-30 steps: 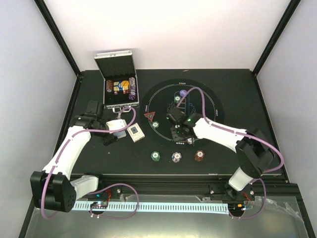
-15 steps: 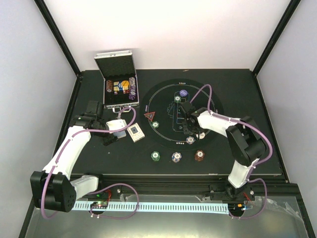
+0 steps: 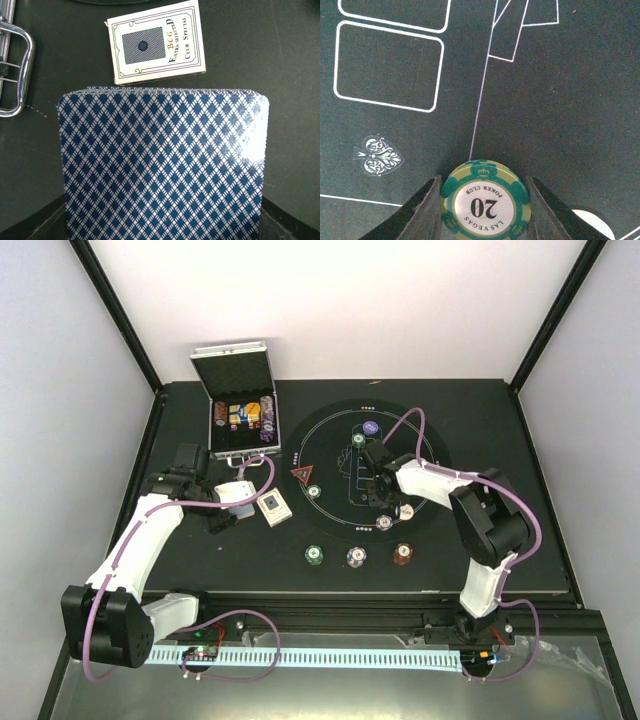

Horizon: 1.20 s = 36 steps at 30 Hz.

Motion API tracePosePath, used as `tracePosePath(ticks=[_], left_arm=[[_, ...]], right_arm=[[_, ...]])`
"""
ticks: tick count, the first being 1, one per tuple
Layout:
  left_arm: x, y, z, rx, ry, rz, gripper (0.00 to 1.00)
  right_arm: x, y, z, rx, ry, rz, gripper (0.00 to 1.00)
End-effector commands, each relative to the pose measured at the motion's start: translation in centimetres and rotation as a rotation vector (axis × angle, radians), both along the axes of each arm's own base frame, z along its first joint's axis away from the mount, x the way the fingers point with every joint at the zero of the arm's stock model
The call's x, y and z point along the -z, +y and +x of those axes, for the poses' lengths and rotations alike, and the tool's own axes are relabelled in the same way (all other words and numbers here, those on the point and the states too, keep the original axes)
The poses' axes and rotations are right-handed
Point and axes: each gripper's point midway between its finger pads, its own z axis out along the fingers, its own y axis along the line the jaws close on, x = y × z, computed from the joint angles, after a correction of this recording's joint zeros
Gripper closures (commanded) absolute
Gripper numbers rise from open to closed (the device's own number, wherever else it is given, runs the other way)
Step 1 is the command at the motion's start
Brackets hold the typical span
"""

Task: Distribute texas hold em gaming equipment

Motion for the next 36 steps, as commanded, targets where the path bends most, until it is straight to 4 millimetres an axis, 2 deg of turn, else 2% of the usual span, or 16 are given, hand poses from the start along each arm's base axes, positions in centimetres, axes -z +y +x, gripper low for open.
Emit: tracePosePath(ticks=[1,7,8,10,13,17,20,23,26,32,36], left_arm=[[-1.6,0.2,0.4,0.009,-0.042,0.010,0.98],[-1.5,0.1,0.3,0.010,-0.039,0.007,0.98],[-1.5,0.1,0.3,0.010,-0.037,0.005,0.98],[-1.5,0.1,0.3,0.011,-0.038,0.004,0.98],[-1.5,0.1,0.3,0.013,-0.039,0.005,0.98],[-1.6,0.1,0.4,0.015,-0.041,0.004,0.99],[-1.8,0.0,0.5,0.013,-0.043,-0.002,0.99],[-1.8,0.0,0.6,0.012,-0.045,-0.001,0.98],[-1.8,0.0,0.6,0.012,-0.043,0.000,0.99],[-1.9,-0.1,0.8,0.011,-0.044,-0.007,0.98],[-1.8,0.0,0.7,0.010,-0.042,-0.004,0.98]], right_arm=[[0.0,-0.3,0.3,0.010,-0.014,-0.002,0.82],[0.2,-0.8,-0.4,0.013,-0.011,-0.010,0.79],[0.3,-0.9,-0.4,0.011,-0.005,-0.021,0.76],[0.2,-1.0,-0.3,0.012,-0.001,-0.029,0.60],[-1.3,-0.9,0.2,0.016,-0.036,-0.021,0.51],[-4.5,-0.8,0.4,0.009,-0.097,0.000,0.39],[-6.7,-0.6,-0.4,-0.010,-0.132,-0.013,0.37],[-8.0,0.5,-2.4,-0.047,-0.141,0.012,0.37],[-8.4,2.7,-5.5,-0.111,-0.122,0.055,0.35],[-7.3,7.3,-11.8,-0.248,-0.046,0.109,0.28],[-5.4,8.5,-14.1,-0.297,0.012,0.096,0.26]])
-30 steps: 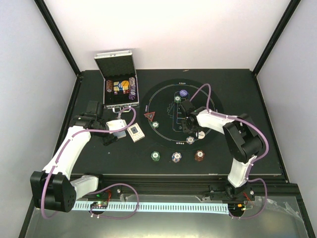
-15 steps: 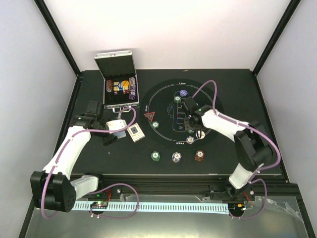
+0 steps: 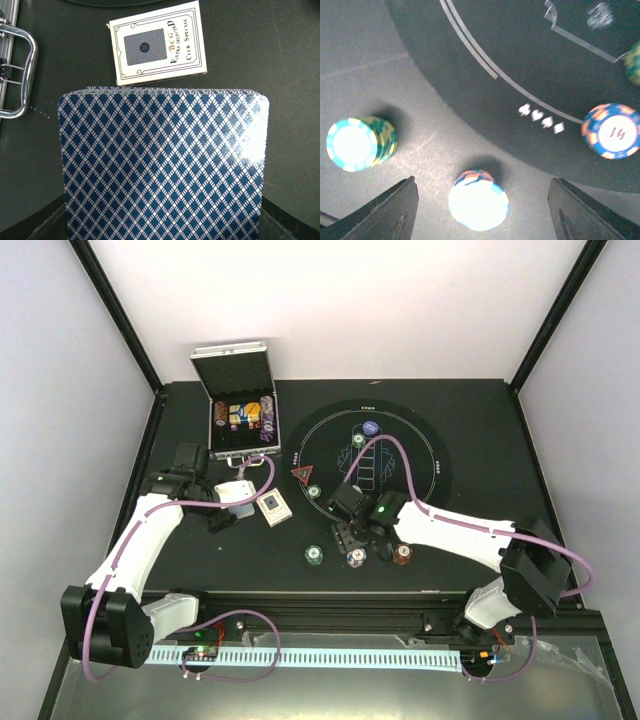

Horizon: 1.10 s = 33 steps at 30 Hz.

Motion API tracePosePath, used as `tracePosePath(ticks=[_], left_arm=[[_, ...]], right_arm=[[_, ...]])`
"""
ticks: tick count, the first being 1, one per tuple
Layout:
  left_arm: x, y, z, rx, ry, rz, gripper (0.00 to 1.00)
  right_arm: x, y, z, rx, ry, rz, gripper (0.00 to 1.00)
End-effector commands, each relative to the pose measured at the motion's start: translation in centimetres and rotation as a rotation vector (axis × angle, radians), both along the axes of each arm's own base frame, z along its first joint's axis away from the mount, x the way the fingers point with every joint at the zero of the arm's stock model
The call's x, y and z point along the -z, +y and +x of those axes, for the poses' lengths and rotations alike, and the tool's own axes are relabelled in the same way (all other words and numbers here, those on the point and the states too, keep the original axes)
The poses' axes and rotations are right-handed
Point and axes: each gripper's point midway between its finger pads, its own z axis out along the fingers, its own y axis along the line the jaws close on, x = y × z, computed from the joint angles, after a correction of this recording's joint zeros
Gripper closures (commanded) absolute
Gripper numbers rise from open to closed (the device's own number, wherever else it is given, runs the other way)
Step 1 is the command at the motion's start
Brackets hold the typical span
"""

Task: Distribute texas hold em gaming equipment

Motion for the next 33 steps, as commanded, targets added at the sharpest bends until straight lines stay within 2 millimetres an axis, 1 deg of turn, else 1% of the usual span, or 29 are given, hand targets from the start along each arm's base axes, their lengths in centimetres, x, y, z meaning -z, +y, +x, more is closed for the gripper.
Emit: tracePosePath(ticks=[1,5,8,12,17,25,28,33], left_arm=[[-1.7,0.0,0.7,0.004,-0.039,-0.005,0.98],[-1.8,0.0,0.6,0.004,-0.046,-0.006,0.99],[-1.8,0.0,0.6,0.005,-0.045,-0.003,0.98],[-1.7,0.1,0.6,0.003,-0.043,-0.001,0.98],[-1.6,0.1,0.6,0.001,-0.043,0.000,0.98],[-1.7,0.2,0.6,0.000,-0.047,0.006,0.98],[-1.6,0.2,0.6,-0.001,-0.046,0.006,0.98],[-1.6,0.2,0.7,0.000,-0.047,0.006,0.98]], right_arm=[[2.5,0.2,-2.4,-0.006,0.083,-0.035,0.26],[4.2,0.3,-3.4,-0.027,0.132,-0.036,0.26],[5.1,0.6,-4.1,-0.050,0.167,-0.022,0.27],[6.1,0.0,-4.5,-0.046,0.183,-0.042,0.29],[6.4,0.0,-4.6,-0.043,0.186,-0.039,0.32],[6.9,-0.3,-4.3,-0.037,0.180,-0.060,0.43],[6.9,-0.3,-4.3,-0.037,0.176,-0.063,0.48],[6.4,-0.1,-4.0,-0.035,0.164,-0.057,0.58]])
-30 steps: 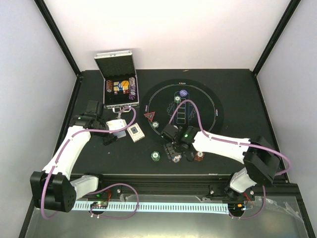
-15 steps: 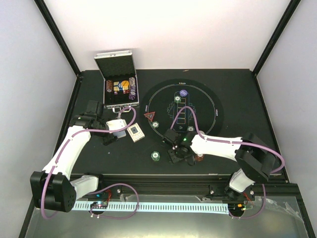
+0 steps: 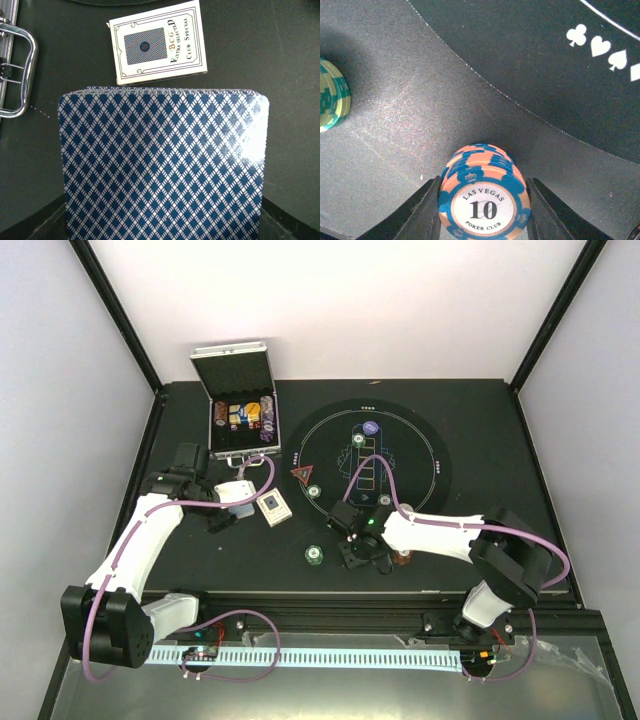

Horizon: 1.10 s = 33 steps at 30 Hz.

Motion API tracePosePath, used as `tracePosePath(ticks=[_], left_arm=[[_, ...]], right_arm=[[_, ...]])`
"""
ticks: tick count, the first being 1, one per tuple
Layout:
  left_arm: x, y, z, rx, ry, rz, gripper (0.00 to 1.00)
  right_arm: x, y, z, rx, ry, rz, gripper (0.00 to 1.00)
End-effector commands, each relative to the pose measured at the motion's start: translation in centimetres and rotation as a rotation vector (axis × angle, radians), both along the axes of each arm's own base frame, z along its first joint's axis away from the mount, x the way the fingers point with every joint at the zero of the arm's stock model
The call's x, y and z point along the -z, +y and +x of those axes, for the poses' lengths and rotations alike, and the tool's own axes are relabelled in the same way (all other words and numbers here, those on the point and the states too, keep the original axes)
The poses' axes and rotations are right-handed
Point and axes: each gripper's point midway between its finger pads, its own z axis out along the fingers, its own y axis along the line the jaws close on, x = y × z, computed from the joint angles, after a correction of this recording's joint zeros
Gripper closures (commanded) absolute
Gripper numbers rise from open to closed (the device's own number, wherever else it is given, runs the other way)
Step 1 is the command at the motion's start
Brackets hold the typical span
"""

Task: Distribute texas hold em gaming equipment

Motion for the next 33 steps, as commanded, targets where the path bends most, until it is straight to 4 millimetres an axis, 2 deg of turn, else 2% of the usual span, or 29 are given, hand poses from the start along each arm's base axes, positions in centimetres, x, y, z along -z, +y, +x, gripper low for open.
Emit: tracePosePath(ticks=[1,5,11,15,18,23,28,33], left_arm=[[-1.6,0.2,0.7,-0.002,-0.048,0.004,0.98],[-1.6,0.1,0.7,-0.002,-0.048,0.002,0.98],[-1.6,0.1,0.6,-0.002,-0.045,0.001,0.99],[-1.7,0.1,0.6,0.000,-0.049,0.001,0.98],[-1.8,0.1,0.6,0.000,-0.049,-0.003,0.99],[-1.7,0.1,0.5,0.000,-0.048,-0.002,0.98],[-1.8,0.0,0.4,0.000,-0.046,-0.007,0.98],[-1.6,0.0,0.3,0.000,-0.042,-0.009,0.98]], right_arm=[[-0.6,0.2,0.4,0.003,-0.028,0.001,0.60],[-1.1,0.2,0.6,0.002,-0.036,-0.004,0.69],[-2.5,0.3,1.0,-0.003,-0.058,0.001,0.73],[-4.8,0.7,2.3,-0.008,-0.110,-0.010,0.74],[-6.8,1.7,4.0,-0.010,-0.144,0.012,0.75],[-8.6,3.2,8.8,0.014,-0.197,0.041,0.75],[-8.6,4.4,15.2,0.051,-0.235,0.045,0.76],[-7.1,6.3,21.0,0.071,-0.239,0.022,0.77]])
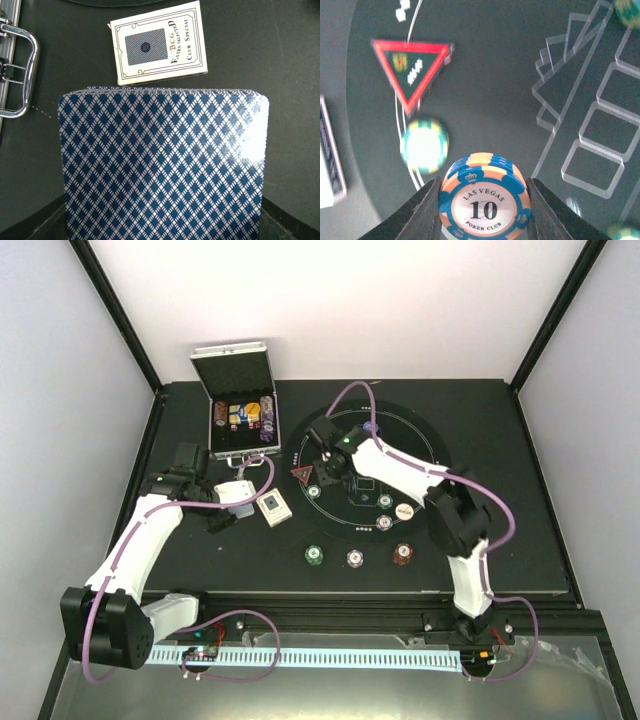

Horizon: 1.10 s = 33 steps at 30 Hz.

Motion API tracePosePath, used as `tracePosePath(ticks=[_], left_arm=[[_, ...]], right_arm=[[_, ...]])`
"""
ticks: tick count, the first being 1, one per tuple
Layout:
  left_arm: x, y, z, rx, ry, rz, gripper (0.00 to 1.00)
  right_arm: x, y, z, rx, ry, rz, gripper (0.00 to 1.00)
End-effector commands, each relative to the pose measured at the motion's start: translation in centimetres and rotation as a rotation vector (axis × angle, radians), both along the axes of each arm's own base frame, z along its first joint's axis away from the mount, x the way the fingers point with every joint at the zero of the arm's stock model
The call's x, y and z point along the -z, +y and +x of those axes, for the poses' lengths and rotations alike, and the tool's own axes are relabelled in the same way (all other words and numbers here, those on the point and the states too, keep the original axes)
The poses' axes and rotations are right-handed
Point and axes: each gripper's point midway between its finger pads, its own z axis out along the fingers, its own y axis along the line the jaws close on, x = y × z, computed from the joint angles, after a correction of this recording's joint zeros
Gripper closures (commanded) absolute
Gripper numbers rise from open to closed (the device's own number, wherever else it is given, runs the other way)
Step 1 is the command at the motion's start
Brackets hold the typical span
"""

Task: Distribute texas hold em gaming equipment

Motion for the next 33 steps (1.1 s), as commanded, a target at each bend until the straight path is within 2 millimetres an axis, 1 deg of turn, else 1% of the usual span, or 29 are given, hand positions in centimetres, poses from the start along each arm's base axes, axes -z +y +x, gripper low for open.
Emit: tracePosePath(ticks=[1,2,5,7,8,9,13,17,18,21,22,24,26,29,31,33], left_arm=[[-1.4,0.0,0.3,0.000,-0.036,-0.008,0.98],[-1.5,0.0,0.3,0.000,-0.036,-0.007,0.99],[-1.6,0.1,0.4,-0.001,-0.041,-0.003,0.98],[-1.8,0.1,0.5,0.001,-0.043,-0.002,0.99],[-1.8,0.1,0.5,0.001,-0.042,-0.002,0.98],[-1.8,0.1,0.6,0.002,-0.041,-0.001,0.98],[-1.8,0.1,0.6,0.004,-0.038,0.001,0.98],[-1.8,0.1,0.5,0.004,-0.036,0.003,0.99],[-1.8,0.1,0.5,0.005,-0.036,0.003,0.98],[-1.7,0.1,0.5,0.006,-0.035,0.005,0.98],[-1.7,0.1,0.5,0.005,-0.033,0.004,0.98],[-1.8,0.1,0.5,0.006,-0.034,0.002,0.98],[-1.7,0.0,0.4,0.007,-0.030,-0.002,0.98],[-1.7,0.0,0.4,0.008,-0.025,-0.005,0.98],[-1.6,0.0,0.3,0.008,-0.023,-0.003,0.98],[-1.4,0.0,0.2,0.008,-0.020,-0.003,0.99]], right_arm=[[1.0,1.4,4.5,-0.011,-0.026,-0.034,0.78],[1.3,1.7,5.3,-0.010,-0.027,-0.036,0.78],[3.0,2.4,7.1,-0.001,-0.013,-0.052,0.78],[4.5,2.6,7.8,0.003,0.000,-0.068,0.78],[4.5,2.8,8.1,0.003,-0.003,-0.064,0.78],[5.2,2.9,8.2,0.004,0.005,-0.068,0.78],[6.4,3.0,8.9,0.013,0.013,-0.067,0.78],[7.6,3.1,9.1,0.015,0.030,-0.072,0.78],[7.9,3.2,9.0,0.012,0.037,-0.073,0.77],[8.1,3.4,8.8,0.005,0.055,-0.065,0.61],[7.8,3.6,8.8,0.003,0.053,-0.057,0.55],[6.9,3.7,9.0,0.001,0.043,-0.051,0.50],[5.6,3.5,9.3,0.005,0.020,-0.054,0.48],[2.5,3.3,9.6,0.006,-0.022,-0.050,0.46],[0.4,2.8,9.3,0.011,-0.046,-0.044,0.46],[-1.0,2.0,8.4,0.022,-0.052,-0.035,0.46]])
